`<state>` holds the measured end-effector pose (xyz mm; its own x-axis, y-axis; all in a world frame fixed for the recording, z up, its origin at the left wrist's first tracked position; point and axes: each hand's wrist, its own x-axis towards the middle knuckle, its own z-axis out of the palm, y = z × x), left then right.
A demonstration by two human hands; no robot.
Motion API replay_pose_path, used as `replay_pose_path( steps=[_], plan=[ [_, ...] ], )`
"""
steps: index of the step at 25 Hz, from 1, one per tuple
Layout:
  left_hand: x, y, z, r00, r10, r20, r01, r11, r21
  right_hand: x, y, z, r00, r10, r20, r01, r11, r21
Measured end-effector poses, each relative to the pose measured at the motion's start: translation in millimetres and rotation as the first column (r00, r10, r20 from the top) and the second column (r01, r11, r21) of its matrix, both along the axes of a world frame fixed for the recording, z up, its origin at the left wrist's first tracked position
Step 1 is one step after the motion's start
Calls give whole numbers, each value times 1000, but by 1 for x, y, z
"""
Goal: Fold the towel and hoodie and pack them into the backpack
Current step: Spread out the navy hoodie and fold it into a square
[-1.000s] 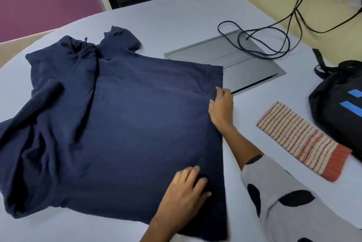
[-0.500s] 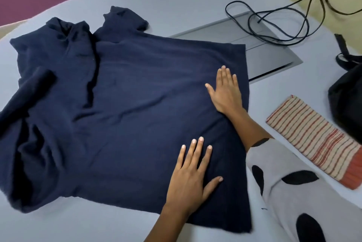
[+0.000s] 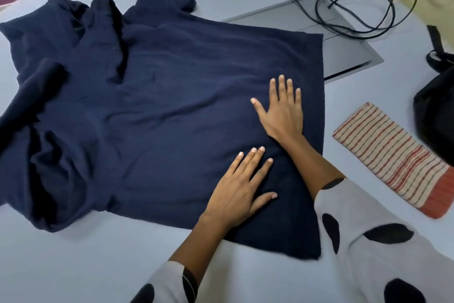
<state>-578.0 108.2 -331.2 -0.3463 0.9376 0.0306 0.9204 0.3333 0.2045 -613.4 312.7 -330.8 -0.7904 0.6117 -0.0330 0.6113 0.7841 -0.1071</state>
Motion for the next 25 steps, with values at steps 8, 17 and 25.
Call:
replay_pose_path(
  steps=[8, 17, 25],
  plan=[
    [-74, -71, -1, 987, 159, -20, -160, 987, -12, 7, -5, 15, 998, 52, -47, -52, 999, 5],
    [-175, -197, 18, 804, 594, 8, -594, 804, -9, 44, -152, -5, 991, 134, -29, -133, 990, 42],
    [-124, -290, 16, 679, 733, 39, -730, 680, -62, 82, -137, 4, 988, 145, 52, -148, 986, 74]
  ],
)
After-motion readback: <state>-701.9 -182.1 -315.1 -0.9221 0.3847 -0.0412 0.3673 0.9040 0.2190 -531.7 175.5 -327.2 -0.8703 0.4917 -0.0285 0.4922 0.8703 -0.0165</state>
